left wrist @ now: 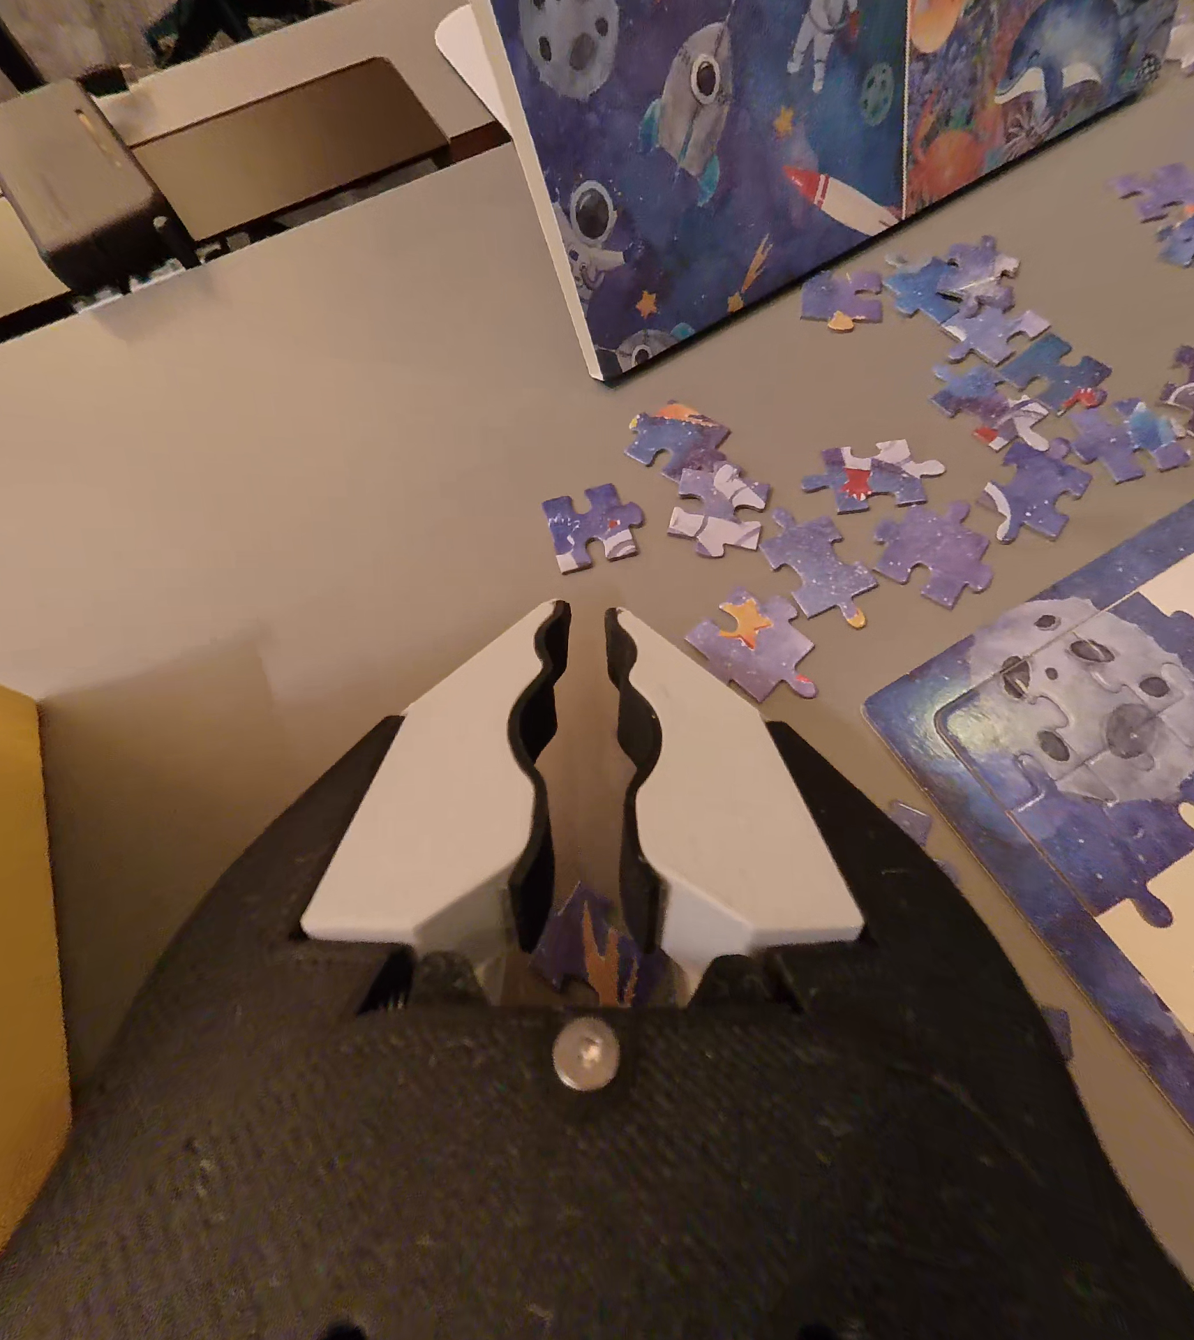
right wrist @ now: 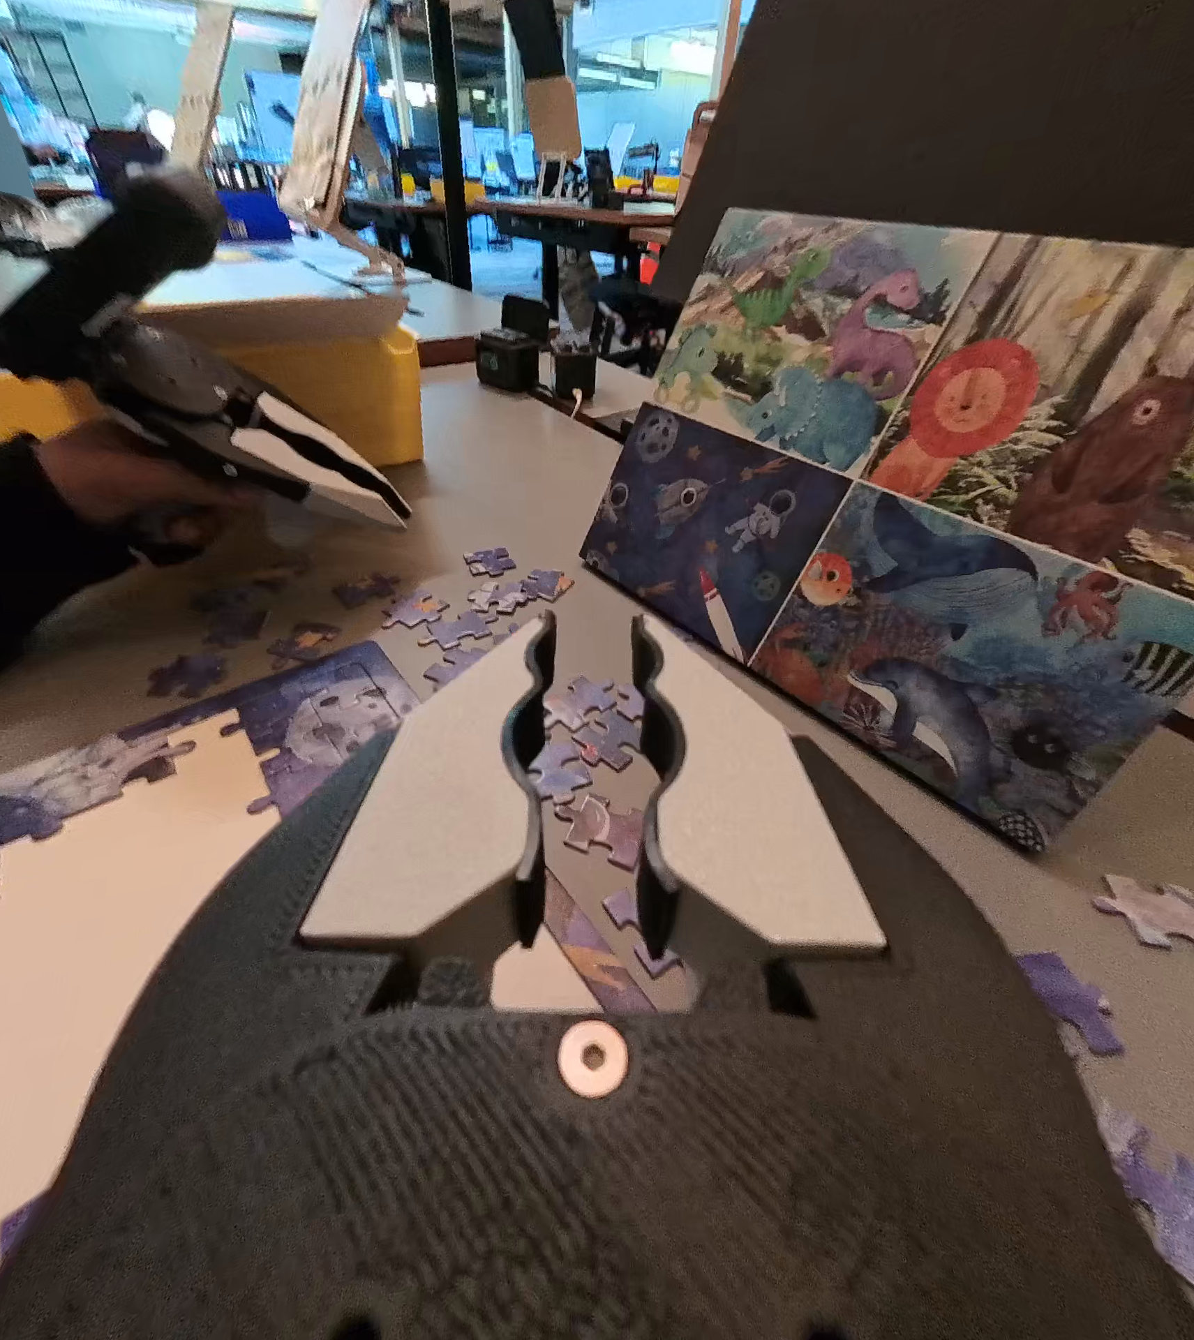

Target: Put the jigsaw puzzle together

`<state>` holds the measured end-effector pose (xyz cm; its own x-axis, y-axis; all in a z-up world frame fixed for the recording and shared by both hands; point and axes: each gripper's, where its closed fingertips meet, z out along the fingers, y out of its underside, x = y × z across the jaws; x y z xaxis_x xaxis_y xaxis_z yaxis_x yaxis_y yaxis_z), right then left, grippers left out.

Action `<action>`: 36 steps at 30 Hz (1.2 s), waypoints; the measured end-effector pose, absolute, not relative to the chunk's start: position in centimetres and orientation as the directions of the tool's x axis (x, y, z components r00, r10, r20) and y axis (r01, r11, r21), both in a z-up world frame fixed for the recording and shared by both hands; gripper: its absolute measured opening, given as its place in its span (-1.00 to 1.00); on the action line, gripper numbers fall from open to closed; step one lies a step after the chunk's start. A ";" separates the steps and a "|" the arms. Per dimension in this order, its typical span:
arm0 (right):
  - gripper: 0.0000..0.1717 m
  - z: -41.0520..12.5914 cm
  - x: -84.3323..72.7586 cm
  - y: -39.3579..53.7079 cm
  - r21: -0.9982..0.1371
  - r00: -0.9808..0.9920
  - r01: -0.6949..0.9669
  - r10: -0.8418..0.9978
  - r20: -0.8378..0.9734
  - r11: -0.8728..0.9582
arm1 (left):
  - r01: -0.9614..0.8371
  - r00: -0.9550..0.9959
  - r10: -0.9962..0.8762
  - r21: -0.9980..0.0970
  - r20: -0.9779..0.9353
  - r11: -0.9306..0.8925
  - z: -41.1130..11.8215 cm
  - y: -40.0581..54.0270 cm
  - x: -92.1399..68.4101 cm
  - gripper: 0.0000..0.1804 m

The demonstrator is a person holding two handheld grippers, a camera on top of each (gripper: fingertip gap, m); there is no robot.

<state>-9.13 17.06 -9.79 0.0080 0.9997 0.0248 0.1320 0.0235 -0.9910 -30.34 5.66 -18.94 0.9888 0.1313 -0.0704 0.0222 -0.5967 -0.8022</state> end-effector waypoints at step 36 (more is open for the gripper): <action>-0.78 -10.4 -9.6 15.6 -0.985 -0.027 0.166 0.999 0.041 0.045 | -0.028 0.999 -0.036 -0.690 -0.002 -0.723 -21.0 5.8 -25.4 -0.51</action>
